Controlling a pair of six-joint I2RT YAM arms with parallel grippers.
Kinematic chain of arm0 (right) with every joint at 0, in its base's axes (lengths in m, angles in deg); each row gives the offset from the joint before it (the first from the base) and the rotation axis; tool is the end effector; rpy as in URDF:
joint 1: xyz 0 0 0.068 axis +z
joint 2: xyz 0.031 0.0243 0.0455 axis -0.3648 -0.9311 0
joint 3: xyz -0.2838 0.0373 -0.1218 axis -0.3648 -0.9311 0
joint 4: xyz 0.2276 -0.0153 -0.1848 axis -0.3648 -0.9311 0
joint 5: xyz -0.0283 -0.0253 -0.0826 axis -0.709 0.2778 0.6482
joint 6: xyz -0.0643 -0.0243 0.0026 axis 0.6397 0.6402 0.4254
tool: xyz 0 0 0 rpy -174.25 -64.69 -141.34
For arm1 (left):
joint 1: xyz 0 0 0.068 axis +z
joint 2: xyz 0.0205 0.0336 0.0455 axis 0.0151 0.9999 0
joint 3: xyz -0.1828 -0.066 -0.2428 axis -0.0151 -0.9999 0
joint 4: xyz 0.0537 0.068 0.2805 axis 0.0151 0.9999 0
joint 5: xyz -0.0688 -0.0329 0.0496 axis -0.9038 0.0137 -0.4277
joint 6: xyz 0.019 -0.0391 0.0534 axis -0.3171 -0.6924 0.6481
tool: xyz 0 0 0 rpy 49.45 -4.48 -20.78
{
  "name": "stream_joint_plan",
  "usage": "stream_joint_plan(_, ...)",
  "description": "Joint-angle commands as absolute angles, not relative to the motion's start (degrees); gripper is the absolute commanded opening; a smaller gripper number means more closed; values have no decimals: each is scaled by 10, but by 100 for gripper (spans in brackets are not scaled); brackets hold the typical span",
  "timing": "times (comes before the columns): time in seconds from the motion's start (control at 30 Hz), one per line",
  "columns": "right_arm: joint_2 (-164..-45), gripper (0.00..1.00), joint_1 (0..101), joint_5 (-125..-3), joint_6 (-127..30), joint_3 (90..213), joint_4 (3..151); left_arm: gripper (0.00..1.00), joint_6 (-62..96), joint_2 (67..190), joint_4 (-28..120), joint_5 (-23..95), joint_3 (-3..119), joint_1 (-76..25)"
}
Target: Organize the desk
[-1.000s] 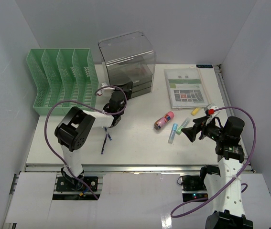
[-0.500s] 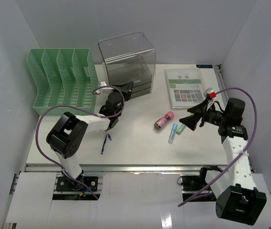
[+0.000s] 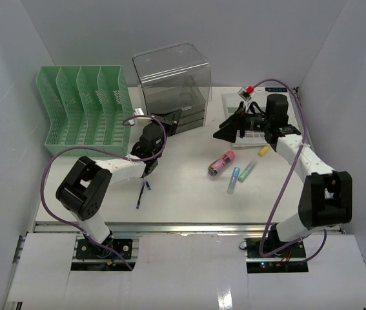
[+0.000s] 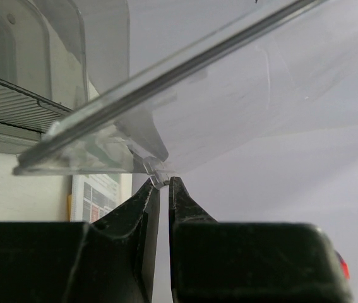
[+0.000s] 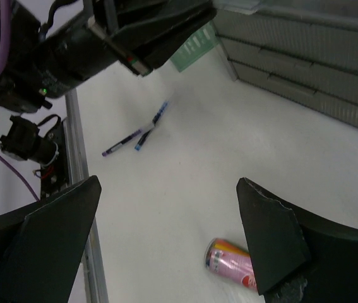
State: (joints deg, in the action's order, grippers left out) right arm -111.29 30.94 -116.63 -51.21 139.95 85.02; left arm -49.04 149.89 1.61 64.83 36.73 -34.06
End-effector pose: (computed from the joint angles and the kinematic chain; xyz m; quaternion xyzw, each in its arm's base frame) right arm 0.3705 0.1115 0.3296 -0.3003 0.6931 0.4851 0.4405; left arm 0.3546 -0.2237 0.2572 -0.3690 0.5995 -0.5101 0.4943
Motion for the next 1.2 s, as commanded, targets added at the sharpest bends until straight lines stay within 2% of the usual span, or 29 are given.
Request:
stream_joint_plan(0.0,-1186,96,309,-1197,-676,1453,1066,0,-474,1455,3,628,363,-339)
stream_joint_plan(0.17,-1258,100,309,-1172,-842,1477,1231,0,-470,1449,6,619,364,-338)
stream_joint_plan(0.53,-1366,100,309,-1135,-895,1560,1245,0,-476,1451,0,608,359,-333)
stream_joint_plan(0.73,-1402,100,310,-1140,-945,1589,1316,0,-474,1456,0,601,367,-333)
stream_joint_plan(0.87,-1415,93,310,-1141,-981,1592,1388,0,-478,1458,-1,599,363,-333)
stream_joint_plan(1.17,-1411,84,315,-1139,-1074,1580,1492,0,-481,1464,5,595,375,-333)
